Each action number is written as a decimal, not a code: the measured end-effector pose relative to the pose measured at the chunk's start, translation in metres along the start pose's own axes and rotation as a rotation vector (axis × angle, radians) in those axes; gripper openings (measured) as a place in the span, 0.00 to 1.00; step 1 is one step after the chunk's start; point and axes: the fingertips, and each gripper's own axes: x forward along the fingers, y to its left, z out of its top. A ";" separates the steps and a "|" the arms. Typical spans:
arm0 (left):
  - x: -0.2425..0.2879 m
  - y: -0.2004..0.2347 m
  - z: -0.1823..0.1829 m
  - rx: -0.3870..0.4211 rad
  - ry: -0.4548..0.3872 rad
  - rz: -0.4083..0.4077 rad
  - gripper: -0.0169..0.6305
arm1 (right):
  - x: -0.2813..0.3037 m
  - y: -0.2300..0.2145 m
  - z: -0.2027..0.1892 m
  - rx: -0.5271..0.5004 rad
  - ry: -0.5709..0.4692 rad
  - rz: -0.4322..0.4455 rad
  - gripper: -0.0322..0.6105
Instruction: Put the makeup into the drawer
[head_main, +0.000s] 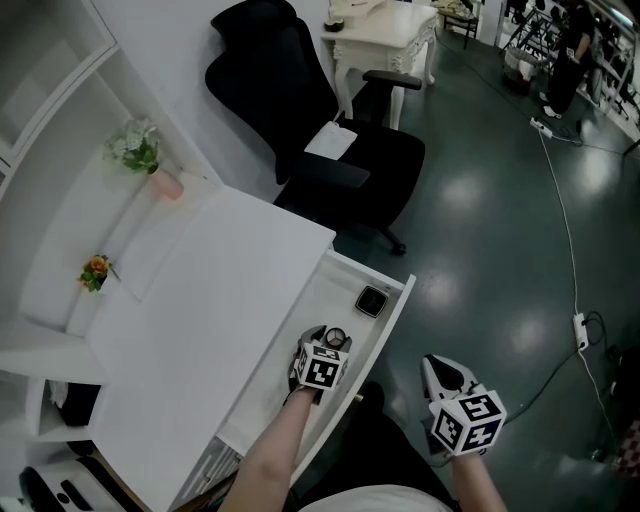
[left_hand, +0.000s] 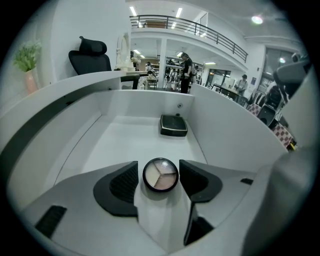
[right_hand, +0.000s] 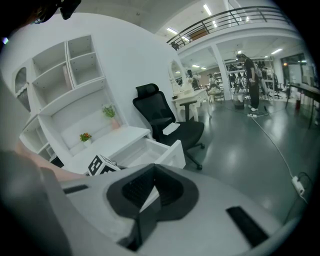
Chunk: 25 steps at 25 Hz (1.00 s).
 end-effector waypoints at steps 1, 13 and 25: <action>-0.002 0.001 0.002 -0.003 -0.009 0.002 0.43 | 0.000 0.000 0.000 -0.001 -0.001 0.001 0.05; -0.059 0.008 0.030 -0.030 -0.169 0.040 0.33 | -0.002 0.021 0.004 -0.022 -0.022 0.044 0.05; -0.149 0.019 0.048 -0.118 -0.329 0.130 0.20 | -0.013 0.054 0.012 -0.056 -0.065 0.094 0.05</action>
